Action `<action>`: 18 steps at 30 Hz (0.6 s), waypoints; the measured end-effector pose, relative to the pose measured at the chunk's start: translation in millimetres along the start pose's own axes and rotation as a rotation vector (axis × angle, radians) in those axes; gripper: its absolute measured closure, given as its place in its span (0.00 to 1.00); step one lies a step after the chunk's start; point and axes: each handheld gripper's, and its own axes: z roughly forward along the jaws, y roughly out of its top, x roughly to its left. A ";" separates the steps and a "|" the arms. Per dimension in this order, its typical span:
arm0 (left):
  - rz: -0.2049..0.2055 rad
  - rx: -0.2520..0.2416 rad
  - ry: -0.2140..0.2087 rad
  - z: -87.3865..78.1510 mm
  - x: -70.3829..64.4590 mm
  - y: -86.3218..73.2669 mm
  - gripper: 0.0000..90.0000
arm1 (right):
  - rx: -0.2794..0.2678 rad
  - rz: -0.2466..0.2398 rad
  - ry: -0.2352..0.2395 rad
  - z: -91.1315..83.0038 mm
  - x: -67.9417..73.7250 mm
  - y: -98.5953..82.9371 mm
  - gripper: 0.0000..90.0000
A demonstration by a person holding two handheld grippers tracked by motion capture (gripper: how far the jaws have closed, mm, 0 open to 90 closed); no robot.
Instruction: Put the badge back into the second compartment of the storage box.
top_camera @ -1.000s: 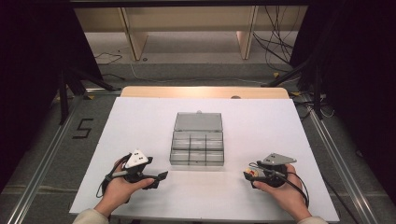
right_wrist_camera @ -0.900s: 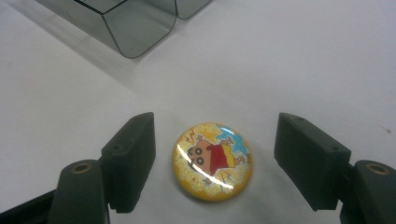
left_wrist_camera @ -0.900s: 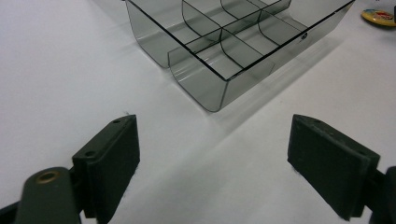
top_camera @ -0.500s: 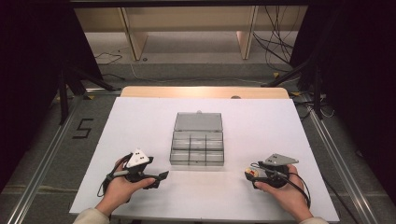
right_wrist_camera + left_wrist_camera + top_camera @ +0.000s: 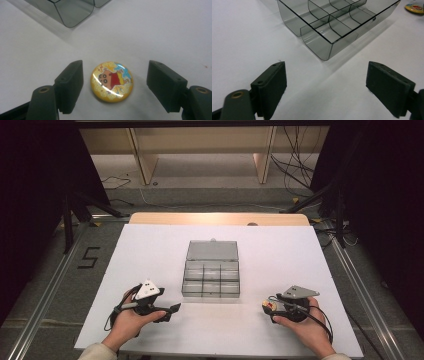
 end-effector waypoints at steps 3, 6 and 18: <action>0.000 0.002 0.001 0.2 -0.3 0.1 0.19 | 0.003 -0.001 -0.003 0.3 -0.3 -1.0 0.34; 0.003 0.003 -0.001 0.5 -1.2 0.4 0.19 | 0.018 -0.007 -0.001 1.5 -0.2 -2.0 0.34; 0.011 0.011 0.001 1.6 -1.9 1.7 0.19 | 0.037 -0.035 -0.039 8.1 4.7 -1.7 0.39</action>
